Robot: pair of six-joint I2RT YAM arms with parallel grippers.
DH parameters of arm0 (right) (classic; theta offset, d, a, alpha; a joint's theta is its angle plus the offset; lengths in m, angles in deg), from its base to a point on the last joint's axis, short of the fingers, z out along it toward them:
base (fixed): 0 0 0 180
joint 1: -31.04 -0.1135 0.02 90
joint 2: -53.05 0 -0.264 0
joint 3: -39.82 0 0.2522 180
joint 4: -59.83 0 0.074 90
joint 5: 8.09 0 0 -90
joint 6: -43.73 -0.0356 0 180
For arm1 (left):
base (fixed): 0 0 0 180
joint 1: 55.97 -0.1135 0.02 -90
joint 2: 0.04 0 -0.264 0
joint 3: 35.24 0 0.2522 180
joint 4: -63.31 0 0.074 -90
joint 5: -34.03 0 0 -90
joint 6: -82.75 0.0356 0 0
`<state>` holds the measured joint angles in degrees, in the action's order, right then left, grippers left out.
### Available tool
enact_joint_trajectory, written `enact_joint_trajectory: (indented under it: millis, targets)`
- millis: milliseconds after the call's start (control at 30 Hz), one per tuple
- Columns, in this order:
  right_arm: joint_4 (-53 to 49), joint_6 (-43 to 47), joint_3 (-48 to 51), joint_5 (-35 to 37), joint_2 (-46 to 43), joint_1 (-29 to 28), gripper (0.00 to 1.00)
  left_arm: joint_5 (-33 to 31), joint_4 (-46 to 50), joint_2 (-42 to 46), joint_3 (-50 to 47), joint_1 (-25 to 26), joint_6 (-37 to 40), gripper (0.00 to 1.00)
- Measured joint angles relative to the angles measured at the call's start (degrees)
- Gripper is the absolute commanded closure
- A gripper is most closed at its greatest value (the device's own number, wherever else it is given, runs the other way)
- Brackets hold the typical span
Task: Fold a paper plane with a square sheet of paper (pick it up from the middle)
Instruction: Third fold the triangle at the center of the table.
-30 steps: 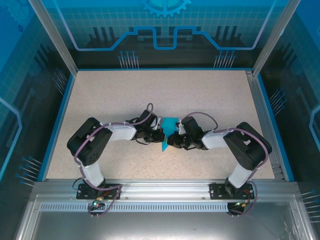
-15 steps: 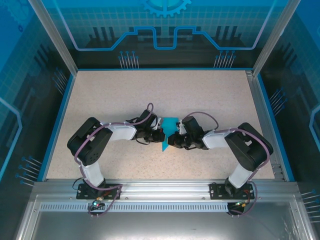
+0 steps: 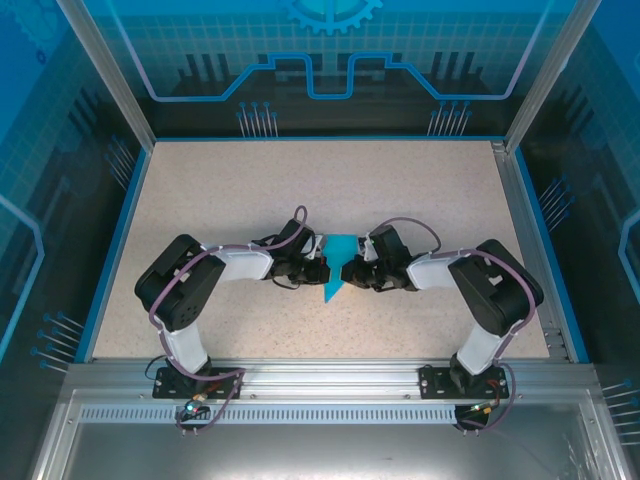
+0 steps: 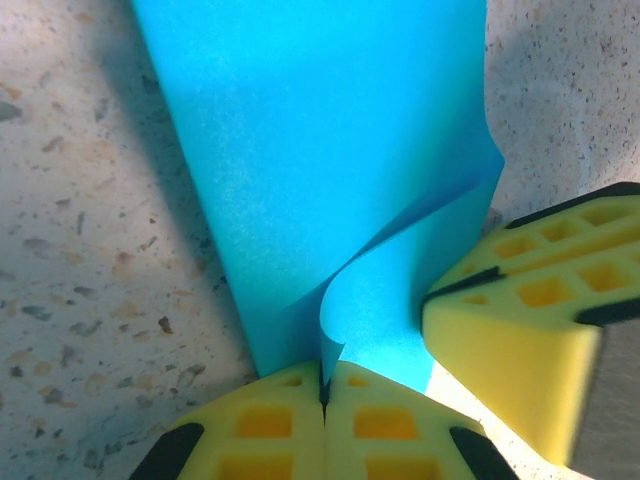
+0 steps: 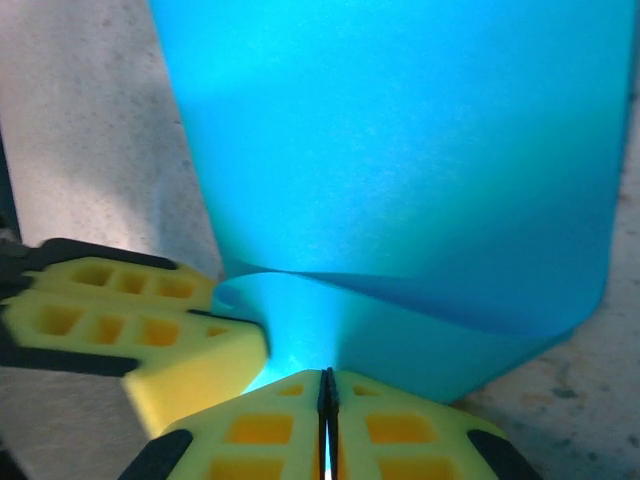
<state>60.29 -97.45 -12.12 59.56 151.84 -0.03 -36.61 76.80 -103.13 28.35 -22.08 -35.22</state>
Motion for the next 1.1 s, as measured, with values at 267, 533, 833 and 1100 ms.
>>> enact_joint_trajectory:
  millis: [267, 533, 833, 1100]
  targets:
    - [-1.53, 0.61, -0.83, -0.17, 0.11, 0.11, 0.87, 0.00, 0.39, -0.11, 0.31, 0.00, 0.04, 0.94]
    - [-3.65, 2.32, -1.01, -1.40, -3.91, 4.04, 0.88, 0.00, 0.39, -0.11, 0.31, 0.00, 0.04, 0.94]
    - [-3.02, 3.06, -1.73, -3.41, -0.17, 5.40, 0.89, 0.00, 0.42, -0.11, 0.31, 0.00, 0.07, 0.94]
    - [-3.61, 3.15, -2.45, -3.80, 1.64, 5.73, 0.88, -0.02, 0.44, -0.11, 0.35, 0.00, 1.09, 0.95]
